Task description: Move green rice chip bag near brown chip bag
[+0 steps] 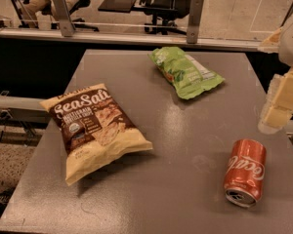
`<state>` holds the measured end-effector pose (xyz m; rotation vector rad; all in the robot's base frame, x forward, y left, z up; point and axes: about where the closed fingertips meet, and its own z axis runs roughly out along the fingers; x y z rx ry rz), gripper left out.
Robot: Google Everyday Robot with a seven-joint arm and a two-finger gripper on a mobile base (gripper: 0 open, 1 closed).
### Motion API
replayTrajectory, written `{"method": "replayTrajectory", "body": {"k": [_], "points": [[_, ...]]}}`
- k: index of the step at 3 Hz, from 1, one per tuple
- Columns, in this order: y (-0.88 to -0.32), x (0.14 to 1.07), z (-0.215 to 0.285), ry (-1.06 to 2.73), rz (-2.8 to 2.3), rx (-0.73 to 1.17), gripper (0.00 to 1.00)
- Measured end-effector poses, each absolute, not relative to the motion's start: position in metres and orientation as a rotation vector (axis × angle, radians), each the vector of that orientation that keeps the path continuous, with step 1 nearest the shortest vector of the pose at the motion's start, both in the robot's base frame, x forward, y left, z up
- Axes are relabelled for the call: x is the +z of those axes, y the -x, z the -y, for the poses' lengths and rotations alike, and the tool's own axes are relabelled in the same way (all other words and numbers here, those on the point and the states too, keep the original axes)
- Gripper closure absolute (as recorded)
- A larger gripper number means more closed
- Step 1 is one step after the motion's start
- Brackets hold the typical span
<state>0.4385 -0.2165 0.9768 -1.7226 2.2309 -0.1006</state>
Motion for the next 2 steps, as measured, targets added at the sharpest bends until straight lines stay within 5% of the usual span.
{"method": "replayTrajectory", "body": {"k": [2], "points": [[-0.468,0.974,0.207,1.647,-2.238,-0.089,0.00]]}}
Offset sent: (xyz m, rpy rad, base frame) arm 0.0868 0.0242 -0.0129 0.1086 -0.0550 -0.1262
